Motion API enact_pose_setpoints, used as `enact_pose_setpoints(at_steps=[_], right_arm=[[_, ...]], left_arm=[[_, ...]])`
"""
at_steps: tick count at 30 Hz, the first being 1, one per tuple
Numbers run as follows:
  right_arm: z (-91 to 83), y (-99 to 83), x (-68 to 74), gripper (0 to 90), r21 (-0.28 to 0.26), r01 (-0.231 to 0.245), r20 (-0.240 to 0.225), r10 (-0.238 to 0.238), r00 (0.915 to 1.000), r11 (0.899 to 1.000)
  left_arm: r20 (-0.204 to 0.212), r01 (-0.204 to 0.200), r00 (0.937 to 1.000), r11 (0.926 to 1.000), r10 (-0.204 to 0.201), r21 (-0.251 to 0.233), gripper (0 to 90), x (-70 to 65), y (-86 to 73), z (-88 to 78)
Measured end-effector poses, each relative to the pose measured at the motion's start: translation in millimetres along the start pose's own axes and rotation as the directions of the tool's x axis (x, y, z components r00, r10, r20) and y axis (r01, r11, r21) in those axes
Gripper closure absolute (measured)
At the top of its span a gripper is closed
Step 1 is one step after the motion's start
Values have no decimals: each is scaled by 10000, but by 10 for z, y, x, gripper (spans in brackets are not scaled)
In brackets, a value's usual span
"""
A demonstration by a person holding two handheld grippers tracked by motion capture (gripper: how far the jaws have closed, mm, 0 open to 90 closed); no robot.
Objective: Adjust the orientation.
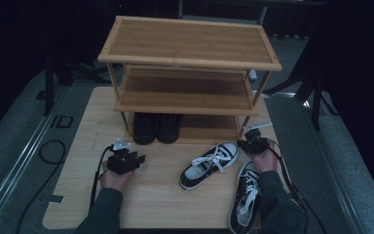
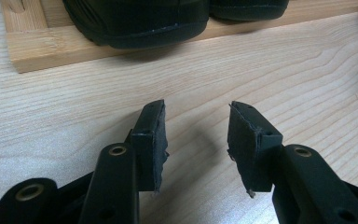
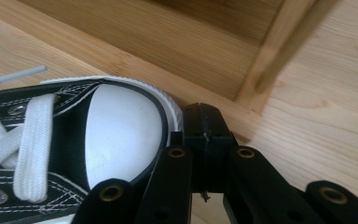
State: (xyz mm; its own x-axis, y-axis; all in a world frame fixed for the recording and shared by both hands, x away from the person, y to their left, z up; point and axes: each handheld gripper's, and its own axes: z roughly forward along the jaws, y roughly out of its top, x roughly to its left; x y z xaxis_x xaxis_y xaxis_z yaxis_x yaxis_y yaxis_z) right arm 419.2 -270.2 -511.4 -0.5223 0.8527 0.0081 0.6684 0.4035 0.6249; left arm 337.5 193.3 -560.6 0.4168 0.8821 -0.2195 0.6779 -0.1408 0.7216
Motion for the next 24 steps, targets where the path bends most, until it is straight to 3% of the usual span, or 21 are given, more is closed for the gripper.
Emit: enact_pose_setpoints(at_steps=[5,8,16,21,24], right_arm=[[24,41,81,900,39,322,-57,-322,9995,9995],[-47,15,94,900,-111,366,-202,-368,9991,9993],[-237,-177,194,900,299,869,-453,-855,9953,9958],[-216,-234,252,900,670,1263,-497,-1231,9911,9897],[-172,-233,256,900,809,1224,-533,-1183,9915,9892]], left_arm=[[31,-8,10000,10000,7,21,569,2,0,-2],[54,-2,10000,10000,2,15,569,4,-2,-4],[2,-15,10000,10000,15,10,569,-6,-5,-5],[21,8,10000,10000,-8,-9,569,-4,-7,-5],[32,19,10000,10000,-19,-6,569,-2,-7,-6]])
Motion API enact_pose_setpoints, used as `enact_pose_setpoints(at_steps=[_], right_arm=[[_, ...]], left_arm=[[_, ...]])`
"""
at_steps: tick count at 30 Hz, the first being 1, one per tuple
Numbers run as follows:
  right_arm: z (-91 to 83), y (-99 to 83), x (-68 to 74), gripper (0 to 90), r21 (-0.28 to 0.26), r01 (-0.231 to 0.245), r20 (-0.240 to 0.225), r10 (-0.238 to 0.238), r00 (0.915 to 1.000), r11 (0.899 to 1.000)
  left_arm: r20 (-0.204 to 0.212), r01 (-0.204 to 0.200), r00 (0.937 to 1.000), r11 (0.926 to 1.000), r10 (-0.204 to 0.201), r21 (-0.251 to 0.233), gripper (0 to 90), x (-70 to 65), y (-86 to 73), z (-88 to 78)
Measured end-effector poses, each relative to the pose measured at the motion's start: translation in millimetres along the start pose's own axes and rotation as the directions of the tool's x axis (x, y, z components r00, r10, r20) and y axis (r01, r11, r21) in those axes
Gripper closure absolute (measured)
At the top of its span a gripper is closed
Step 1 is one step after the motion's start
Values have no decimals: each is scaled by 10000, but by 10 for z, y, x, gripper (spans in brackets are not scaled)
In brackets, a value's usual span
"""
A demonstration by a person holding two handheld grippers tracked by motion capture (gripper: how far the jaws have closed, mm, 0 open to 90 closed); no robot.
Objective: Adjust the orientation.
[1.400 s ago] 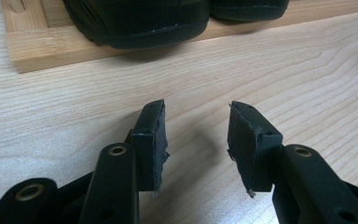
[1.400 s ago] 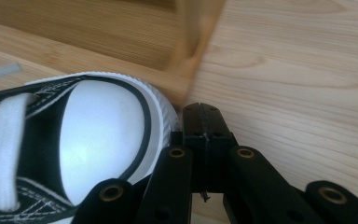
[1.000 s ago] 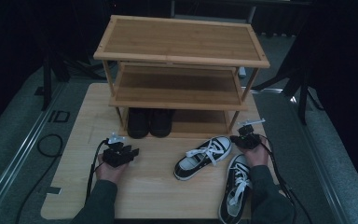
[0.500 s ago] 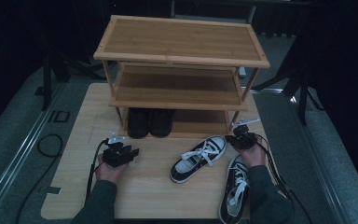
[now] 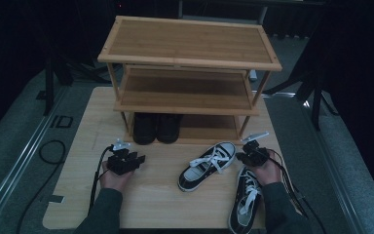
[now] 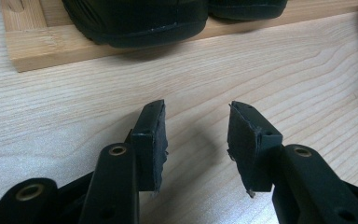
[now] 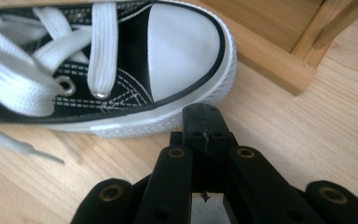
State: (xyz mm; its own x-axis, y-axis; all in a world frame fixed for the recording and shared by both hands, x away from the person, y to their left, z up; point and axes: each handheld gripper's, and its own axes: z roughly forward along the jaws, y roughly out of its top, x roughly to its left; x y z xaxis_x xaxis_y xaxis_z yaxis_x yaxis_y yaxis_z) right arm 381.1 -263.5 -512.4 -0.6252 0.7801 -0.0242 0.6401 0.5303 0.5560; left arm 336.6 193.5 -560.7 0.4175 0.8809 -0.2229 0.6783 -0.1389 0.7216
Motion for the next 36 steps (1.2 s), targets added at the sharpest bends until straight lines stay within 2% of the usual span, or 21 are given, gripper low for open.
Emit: enact_pose_setpoints(at_steps=[7,14,17,19,24,29,36], right_arm=[[75,153,-9,900,208,182,211,-186,9996,9996],[84,236,-16,900,325,412,186,-418,9990,9986],[83,219,-12,900,227,340,216,-345,9992,9992],[60,203,-7,900,7,189,5,-189,9998,9998],[-158,189,137,885,-524,281,-218,-293,9993,9982],[-330,189,282,838,-660,432,-286,-452,9986,9969],[-476,184,527,767,-819,637,-271,-661,9974,9946]], left_arm=[[5,-11,10000,10000,11,13,569,2,1,-1],[16,-28,10000,10000,28,-38,570,-5,2,11],[8,-46,10000,10000,46,-38,570,-6,1,11],[29,-34,10000,10000,34,-43,570,-4,0,10],[45,-32,10000,10000,32,-44,569,-3,-1,9],[34,-61,10000,10000,62,-34,569,-11,-4,8],[51,-39,10000,10000,39,-34,569,-9,-4,6]])
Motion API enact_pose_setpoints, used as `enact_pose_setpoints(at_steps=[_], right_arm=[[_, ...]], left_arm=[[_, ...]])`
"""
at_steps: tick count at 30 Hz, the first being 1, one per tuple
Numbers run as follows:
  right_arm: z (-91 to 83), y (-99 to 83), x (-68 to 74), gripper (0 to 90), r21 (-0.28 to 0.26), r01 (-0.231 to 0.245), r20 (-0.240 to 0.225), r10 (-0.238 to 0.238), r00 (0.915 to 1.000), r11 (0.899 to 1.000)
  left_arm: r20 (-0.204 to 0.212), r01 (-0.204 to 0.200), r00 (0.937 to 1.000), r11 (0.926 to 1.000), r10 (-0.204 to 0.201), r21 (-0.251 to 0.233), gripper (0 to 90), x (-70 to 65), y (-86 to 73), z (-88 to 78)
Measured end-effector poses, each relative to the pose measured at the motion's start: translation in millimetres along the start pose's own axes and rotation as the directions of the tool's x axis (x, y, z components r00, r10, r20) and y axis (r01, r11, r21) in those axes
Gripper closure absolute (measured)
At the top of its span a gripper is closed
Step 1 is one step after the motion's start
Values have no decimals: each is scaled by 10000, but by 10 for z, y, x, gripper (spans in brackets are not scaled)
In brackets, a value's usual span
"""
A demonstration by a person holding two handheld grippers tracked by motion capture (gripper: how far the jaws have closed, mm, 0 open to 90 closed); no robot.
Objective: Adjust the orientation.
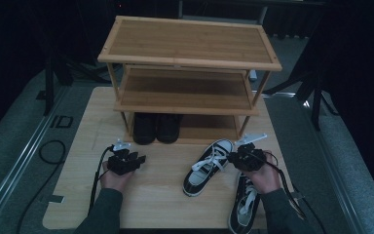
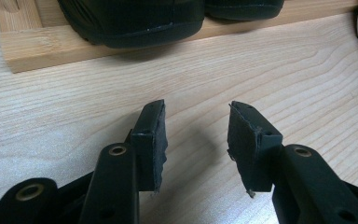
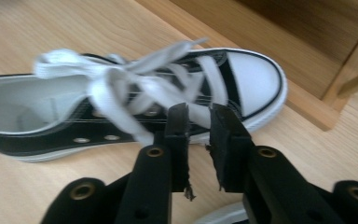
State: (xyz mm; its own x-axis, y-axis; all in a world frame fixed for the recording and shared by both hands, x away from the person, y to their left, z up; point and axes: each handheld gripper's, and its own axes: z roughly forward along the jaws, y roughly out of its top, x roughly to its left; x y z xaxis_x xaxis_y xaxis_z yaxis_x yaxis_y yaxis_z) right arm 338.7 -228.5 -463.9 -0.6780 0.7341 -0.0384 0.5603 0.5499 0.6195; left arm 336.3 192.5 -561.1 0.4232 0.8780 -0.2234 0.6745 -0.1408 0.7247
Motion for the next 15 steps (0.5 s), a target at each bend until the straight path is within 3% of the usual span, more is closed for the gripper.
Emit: enact_pose_setpoints(at_steps=[7,15], right_arm=[[-55,27,261,678,28,-75,168,74,9998,10000],[-42,36,442,569,-90,-493,199,495,9986,9987]], left_arm=[[13,-5,10000,10000,5,17,569,-1,-2,-4],[18,-16,10000,10000,16,8,569,-2,-4,-4]])
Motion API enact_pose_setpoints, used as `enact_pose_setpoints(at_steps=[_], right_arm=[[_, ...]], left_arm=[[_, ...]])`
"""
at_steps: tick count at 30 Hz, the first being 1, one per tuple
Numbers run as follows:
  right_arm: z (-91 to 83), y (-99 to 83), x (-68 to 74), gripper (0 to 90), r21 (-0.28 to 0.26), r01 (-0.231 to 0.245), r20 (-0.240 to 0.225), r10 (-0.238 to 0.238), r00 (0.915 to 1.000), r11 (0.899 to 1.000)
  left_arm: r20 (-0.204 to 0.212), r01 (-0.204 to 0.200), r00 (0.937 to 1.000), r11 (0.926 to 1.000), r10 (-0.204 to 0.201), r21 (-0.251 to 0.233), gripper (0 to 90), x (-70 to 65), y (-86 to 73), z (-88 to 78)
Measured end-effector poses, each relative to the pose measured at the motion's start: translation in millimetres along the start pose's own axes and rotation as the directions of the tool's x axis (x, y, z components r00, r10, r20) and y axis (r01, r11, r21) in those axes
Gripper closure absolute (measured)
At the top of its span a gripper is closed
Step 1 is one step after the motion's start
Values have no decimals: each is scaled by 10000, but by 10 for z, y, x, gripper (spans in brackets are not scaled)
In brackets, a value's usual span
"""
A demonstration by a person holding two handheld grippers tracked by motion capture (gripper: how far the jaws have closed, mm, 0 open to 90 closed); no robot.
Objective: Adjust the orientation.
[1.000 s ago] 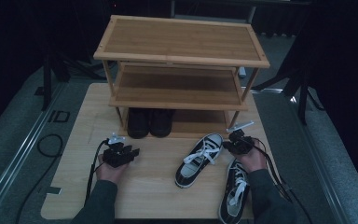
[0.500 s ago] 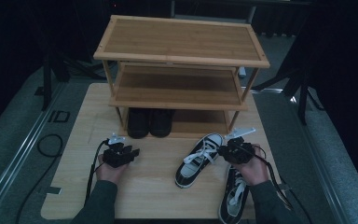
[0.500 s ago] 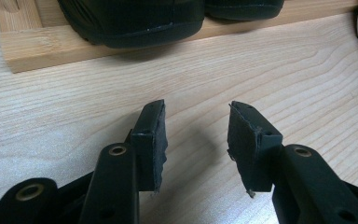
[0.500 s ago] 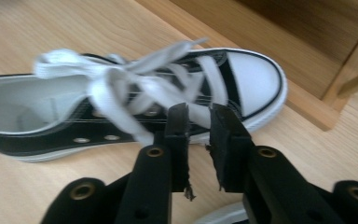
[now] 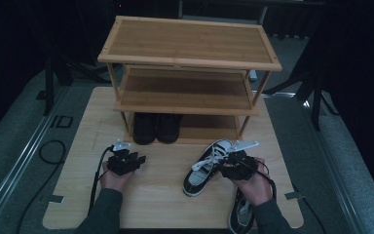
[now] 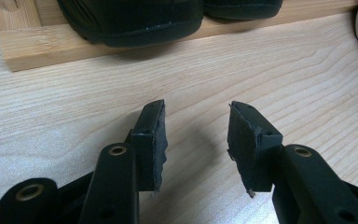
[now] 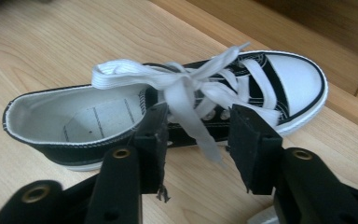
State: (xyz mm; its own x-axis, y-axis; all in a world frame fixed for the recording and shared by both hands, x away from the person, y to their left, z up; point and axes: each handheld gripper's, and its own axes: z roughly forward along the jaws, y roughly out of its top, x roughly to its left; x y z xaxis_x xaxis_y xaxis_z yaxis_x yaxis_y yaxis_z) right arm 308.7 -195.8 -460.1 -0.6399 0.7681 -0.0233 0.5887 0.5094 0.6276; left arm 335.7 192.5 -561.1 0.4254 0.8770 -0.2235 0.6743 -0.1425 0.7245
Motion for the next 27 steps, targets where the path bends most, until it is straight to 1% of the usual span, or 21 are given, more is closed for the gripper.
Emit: enact_pose_setpoints(at_steps=[1,2,3,6,10,11,15,21,24,25,26,27], right_arm=[[13,5,30,561,-12,32,40,-32,10000,10000],[22,12,55,553,-36,49,-21,-49,10000,10000],[30,20,78,547,-53,-37,-75,36,10000,10000],[65,62,146,511,-80,-80,121,81,9999,9999],[138,121,168,478,-29,-177,434,178,9989,9998],[165,129,169,477,5,-268,440,267,9987,9996],[215,116,164,473,246,-347,582,333,9977,9991],[255,64,115,479,684,-674,477,642,9968,9954],[269,43,93,503,815,-886,307,864,9958,9927],[273,34,85,525,906,-921,227,904,9956,9916],[279,30,81,560,959,-977,52,976,9952,9906],[284,31,80,565,963,-961,-14,967,9953,9907]], left_arm=[[-4,-4,10000,10000,4,-2,569,-1,0,0],[-1,-4,10000,10000,4,1,569,0,0,0],[2,-1,10000,10000,1,-3,569,0,0,0],[14,11,10000,10000,-11,-4,569,1,0,0],[27,8,10000,10000,-8,2,569,1,0,-1],[30,8,10000,10000,-8,1,569,1,0,-1],[54,22,10000,10000,-22,11,569,4,0,-2],[54,24,10000,10000,-24,12,569,1,-1,-3],[66,28,10000,10000,-28,16,569,3,-1,-3],[67,27,10000,10000,-27,14,569,3,-1,-3],[67,23,10000,10000,-23,15,569,3,-1,-3],[68,23,10000,10000,-23,14,569,3,-1,-3]])
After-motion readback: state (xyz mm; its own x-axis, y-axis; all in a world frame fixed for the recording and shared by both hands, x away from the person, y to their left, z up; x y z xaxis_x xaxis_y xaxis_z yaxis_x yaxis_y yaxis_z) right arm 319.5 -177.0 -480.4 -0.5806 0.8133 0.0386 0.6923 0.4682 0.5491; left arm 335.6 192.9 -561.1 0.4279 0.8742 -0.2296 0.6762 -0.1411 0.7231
